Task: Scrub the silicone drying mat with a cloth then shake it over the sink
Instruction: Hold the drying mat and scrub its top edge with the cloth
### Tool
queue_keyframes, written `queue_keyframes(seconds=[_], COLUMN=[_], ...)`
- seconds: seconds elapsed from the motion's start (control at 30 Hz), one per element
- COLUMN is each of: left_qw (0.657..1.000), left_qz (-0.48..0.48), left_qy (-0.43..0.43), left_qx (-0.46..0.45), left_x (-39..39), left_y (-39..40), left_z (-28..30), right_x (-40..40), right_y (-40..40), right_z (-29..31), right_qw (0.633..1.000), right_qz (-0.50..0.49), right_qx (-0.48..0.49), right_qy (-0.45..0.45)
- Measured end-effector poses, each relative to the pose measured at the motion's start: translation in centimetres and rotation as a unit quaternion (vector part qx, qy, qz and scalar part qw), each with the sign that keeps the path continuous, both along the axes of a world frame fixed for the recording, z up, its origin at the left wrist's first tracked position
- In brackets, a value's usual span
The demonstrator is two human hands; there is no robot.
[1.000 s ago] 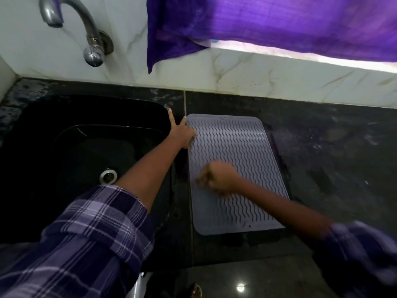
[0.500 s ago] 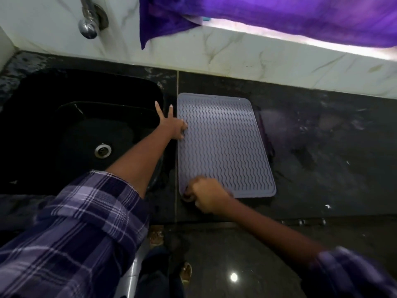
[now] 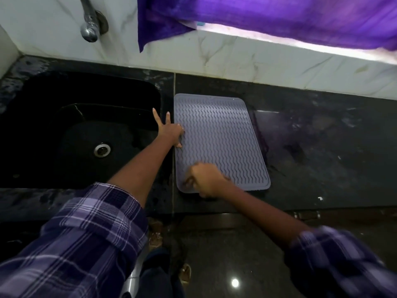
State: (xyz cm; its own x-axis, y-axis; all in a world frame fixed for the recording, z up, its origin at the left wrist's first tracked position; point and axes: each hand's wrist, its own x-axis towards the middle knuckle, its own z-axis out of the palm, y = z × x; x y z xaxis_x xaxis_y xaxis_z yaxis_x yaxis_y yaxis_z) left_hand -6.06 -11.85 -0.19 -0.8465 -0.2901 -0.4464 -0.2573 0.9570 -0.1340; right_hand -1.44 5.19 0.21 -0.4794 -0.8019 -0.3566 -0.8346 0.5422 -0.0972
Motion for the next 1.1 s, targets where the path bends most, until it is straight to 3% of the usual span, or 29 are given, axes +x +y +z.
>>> queue_keyframes(seconds=[0.07,0.17,0.23,0.3,0.37,0.47,0.6,0.67,0.7,0.73,0.77,0.8,0.83,0.87,1.0,1.1], left_qw=[1.000,1.000,1.000,1.000,1.000,0.999,1.000,0.999,0.999,0.999,0.998,0.998,0.998,0.997,0.995,0.995], left_qz=[-0.004,-0.011,-0.010,-0.007,-0.007,-0.007,-0.012,-0.015,-0.016,-0.015,-0.013,-0.013,-0.017,-0.022,-0.052,-0.042], left_qy=[0.001,-0.001,-0.001,-0.001,-0.009,-0.018,-0.008,-0.012,-0.010,-0.007,-0.004,-0.001,0.004,0.010,0.026,0.033], left_qx=[-0.009,-0.019,-0.015,-0.011,-0.026,-0.043,-0.024,-0.029,-0.039,-0.050,-0.058,-0.062,-0.065,-0.067,-0.085,-0.086], left_x=[0.1,0.0,-0.1,0.0,0.0,0.0,0.0,0.0,-0.1,-0.3,-0.3,-0.2,-0.1,0.0,-0.4,-1.4], left_y=[0.4,0.4,0.1,0.3,0.6,0.9,0.5,0.6,0.7,0.8,1.0,1.2,1.3,1.4,0.1,-2.0], left_z=[0.0,-0.3,-0.5,-0.4,-0.2,-0.1,-0.4,-0.3,-0.3,-0.3,-0.3,-0.2,-0.1,0.0,0.7,1.1], right_x=[-0.5,1.3,0.7,-0.7,-1.2,0.0,-2.6,-5.1,-6.3,-7.2,-7.8,-8.3,-8.6,-8.9,-10.1,-11.8], right_y=[-1.5,1.7,4.1,3.3,1.5,1.3,6.1,7.7,8.2,8.3,8.1,7.7,7.1,6.5,4.6,3.4], right_z=[0.4,-0.4,-0.1,0.9,1.0,-0.1,0.8,2.1,2.8,3.4,3.9,4.3,4.6,4.7,4.3,3.0], right_qw=[0.999,0.990,0.992,0.991,0.993,0.993,0.993,0.982,0.949,0.875,0.772,0.672,0.594,0.545,0.462,0.439], right_qz=[0.017,0.128,0.115,0.093,0.087,0.105,-0.004,-0.128,-0.209,-0.304,-0.375,-0.410,-0.421,-0.426,-0.431,-0.442], right_qx=[-0.003,0.040,0.059,0.086,0.045,0.049,0.097,-0.003,-0.130,-0.257,-0.352,-0.407,-0.440,-0.455,-0.482,-0.474], right_qy=[0.042,0.032,-0.003,0.034,0.063,0.001,-0.063,-0.136,-0.198,-0.277,-0.374,-0.463,-0.525,-0.562,-0.607,-0.622])
